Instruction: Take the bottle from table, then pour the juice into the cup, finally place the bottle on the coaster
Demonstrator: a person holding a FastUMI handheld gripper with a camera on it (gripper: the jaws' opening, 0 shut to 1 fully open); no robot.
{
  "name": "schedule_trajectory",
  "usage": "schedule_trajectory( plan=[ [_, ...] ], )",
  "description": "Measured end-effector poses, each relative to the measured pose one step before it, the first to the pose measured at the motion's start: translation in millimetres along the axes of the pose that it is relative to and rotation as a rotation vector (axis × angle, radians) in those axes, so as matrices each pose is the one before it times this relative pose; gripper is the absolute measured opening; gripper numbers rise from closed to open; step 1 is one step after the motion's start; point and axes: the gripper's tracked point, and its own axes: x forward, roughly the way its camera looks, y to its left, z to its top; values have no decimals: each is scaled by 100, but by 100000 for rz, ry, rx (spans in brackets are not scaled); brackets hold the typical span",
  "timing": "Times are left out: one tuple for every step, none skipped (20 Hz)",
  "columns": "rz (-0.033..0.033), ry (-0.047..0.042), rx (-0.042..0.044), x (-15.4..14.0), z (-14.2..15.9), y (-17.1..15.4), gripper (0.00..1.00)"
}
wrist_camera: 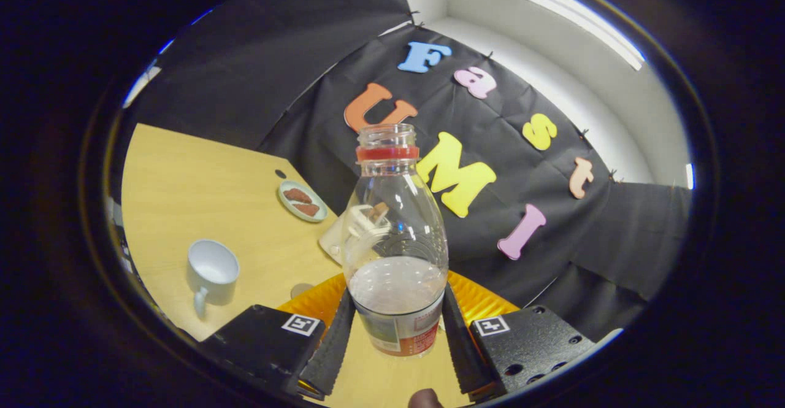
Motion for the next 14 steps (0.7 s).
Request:
schedule_trajectory(
  plan=[
    [143, -1348, 4991, 18, 426, -662, 77],
    [-293, -1349, 5177, -39, 345, -746, 77],
    [-45, -2289, 4714, 25, 618, -517, 77],
    [-677, -2116, 4049, 250, 620, -611, 76],
    [-276, -2278, 4104, 245, 675, -441, 76],
    [-246, -1950, 4564, 656, 873, -433, 76],
    [43, -1582, 4186, 271, 465, -354, 76],
    [319, -1153, 3741, 508, 400, -161, 76],
    [379, -173, 5100, 492, 321, -349, 76],
    [1152, -264, 5082, 436, 218, -146, 76],
    [517, -263, 4747, 395, 291, 20, 76],
    [118, -586, 3217, 500, 280, -128, 76],
    [-63, -440, 2303, 601, 172, -75, 76],
    [327, -164, 1413, 767, 34, 71, 76]
  ],
)
